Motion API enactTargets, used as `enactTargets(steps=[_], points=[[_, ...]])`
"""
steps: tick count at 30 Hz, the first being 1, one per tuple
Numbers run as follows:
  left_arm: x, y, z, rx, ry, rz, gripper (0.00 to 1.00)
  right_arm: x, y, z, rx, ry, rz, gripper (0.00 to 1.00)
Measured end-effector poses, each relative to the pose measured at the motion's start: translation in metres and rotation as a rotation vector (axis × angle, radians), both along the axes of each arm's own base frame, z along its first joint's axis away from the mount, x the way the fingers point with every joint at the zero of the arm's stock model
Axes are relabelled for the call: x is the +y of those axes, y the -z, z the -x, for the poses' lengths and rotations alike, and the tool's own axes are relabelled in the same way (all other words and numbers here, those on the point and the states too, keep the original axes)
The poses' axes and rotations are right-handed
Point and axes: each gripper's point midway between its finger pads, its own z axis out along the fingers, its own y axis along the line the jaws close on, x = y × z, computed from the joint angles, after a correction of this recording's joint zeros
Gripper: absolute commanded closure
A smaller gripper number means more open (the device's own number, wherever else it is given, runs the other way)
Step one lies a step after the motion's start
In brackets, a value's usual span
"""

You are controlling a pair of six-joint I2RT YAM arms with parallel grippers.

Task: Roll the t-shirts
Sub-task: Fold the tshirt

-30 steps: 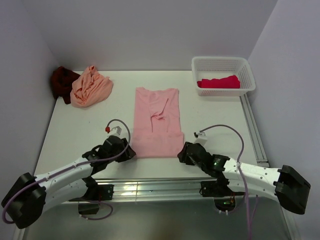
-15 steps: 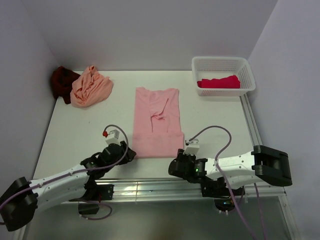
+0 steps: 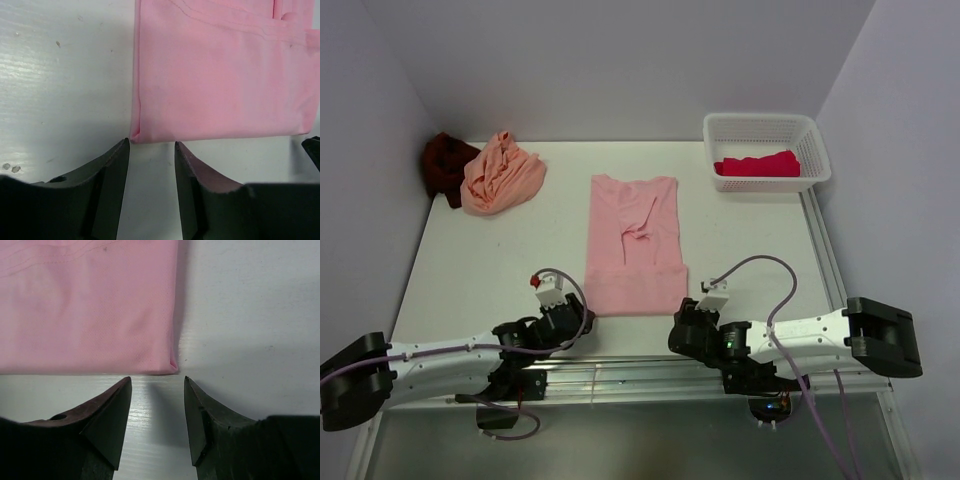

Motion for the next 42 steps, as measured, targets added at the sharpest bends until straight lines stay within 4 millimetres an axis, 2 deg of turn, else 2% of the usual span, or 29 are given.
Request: enactTargets(steps=[4, 11, 14, 25, 38, 42], points=[[-0.002, 0.003, 0.005, -0.008, -0.009, -0.009, 0.54, 0.0, 0.004, -0.002, 0.002, 0.002, 0.021, 0.48], [-0.008, 0.004, 0.0, -0.017, -0.051, -0.046, 0.54, 0.0, 0.005, -0.012, 0.0, 0.026, 0.016, 0.5], [-0.008, 0.003, 0.0, -0.016, -0.059, -0.037, 0.54, 0.0, 0.005, -0.017, 0.003, 0.035, 0.013, 0.53], [-0.007, 0.005, 0.0, -0.013, -0.065, -0.043, 0.62, 0.006, 0.007, -0.023, -0.005, 0.039, 0.001, 0.62], [0.002, 0.004, 0.002, 0.024, -0.123, -0.069, 0.51, 0.007, 0.007, -0.023, -0.005, 0.038, -0.004, 0.62], [0.007, 0.004, 0.004, 0.032, -0.13, -0.077, 0.52, 0.007, 0.007, -0.023, -0.005, 0.038, -0.004, 0.63]])
